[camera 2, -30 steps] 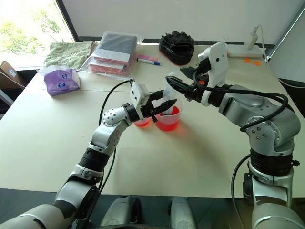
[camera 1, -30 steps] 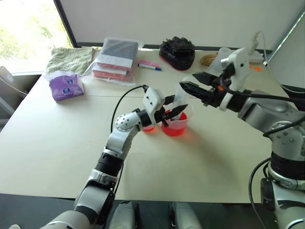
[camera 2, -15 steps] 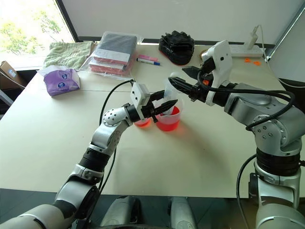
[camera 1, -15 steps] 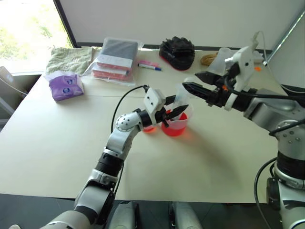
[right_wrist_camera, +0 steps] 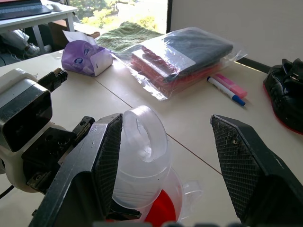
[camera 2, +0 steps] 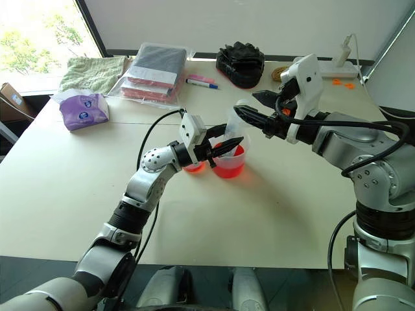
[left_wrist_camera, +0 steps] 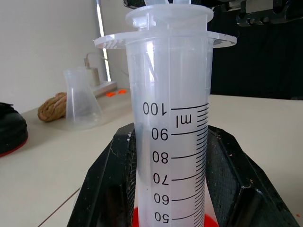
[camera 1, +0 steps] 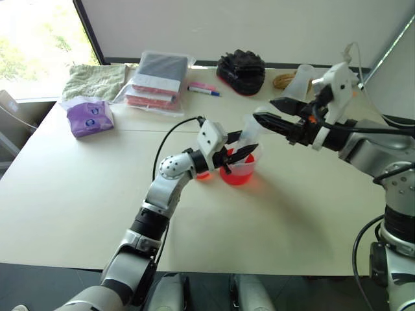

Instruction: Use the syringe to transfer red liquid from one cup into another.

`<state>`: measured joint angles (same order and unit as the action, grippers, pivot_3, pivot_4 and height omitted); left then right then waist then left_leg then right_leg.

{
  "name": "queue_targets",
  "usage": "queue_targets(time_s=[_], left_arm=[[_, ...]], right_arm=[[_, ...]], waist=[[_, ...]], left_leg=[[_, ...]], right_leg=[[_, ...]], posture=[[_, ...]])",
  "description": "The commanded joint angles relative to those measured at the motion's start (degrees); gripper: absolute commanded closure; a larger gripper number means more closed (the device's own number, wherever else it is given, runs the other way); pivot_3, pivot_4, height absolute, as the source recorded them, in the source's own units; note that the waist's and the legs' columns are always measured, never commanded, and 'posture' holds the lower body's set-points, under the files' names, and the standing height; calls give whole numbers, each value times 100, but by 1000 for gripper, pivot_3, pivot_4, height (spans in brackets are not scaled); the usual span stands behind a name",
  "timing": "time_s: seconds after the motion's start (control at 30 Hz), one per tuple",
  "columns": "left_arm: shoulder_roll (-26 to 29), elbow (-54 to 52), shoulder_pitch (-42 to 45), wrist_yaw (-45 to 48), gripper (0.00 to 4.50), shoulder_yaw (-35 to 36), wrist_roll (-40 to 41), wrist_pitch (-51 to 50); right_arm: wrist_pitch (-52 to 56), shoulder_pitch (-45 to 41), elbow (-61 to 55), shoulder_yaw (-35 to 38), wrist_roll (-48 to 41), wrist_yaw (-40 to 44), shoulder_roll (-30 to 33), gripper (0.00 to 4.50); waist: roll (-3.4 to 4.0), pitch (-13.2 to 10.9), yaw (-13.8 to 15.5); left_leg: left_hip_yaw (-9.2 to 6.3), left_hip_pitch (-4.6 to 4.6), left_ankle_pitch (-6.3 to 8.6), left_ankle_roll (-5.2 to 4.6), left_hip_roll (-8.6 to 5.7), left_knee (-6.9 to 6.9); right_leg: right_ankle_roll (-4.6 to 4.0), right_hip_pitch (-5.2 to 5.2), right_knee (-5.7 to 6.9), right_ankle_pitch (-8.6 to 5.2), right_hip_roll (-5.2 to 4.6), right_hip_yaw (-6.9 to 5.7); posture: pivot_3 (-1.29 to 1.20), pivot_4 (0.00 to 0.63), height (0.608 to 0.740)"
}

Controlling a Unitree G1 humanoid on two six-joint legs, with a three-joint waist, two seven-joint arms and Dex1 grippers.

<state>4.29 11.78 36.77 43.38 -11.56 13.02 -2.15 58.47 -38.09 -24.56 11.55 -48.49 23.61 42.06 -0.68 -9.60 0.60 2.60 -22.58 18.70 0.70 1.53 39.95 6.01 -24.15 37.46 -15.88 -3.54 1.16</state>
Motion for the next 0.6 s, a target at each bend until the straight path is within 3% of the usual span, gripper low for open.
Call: queue_targets(time_s=[0.03, 0.6], left_arm=[[25, -207, 36, -81, 2991, 151, 54, 50], [9, -275, -9, -93, 2991, 133, 56, 13]], right_arm=[[-91, 5, -35, 386, 35, -2, 171, 1441], [150, 16, -248, 363, -303, -157, -60, 1441]], waist=[[0, 0, 0], [0, 0, 1]], left_leg=[[0, 0, 0, 0, 0, 0], [0, 0, 0, 0, 1, 0]], right_leg=[[0, 0, 0, 0, 0, 0], [0, 0, -1, 0, 0, 0]], posture=[[0, 150, 740], [0, 150, 740]])
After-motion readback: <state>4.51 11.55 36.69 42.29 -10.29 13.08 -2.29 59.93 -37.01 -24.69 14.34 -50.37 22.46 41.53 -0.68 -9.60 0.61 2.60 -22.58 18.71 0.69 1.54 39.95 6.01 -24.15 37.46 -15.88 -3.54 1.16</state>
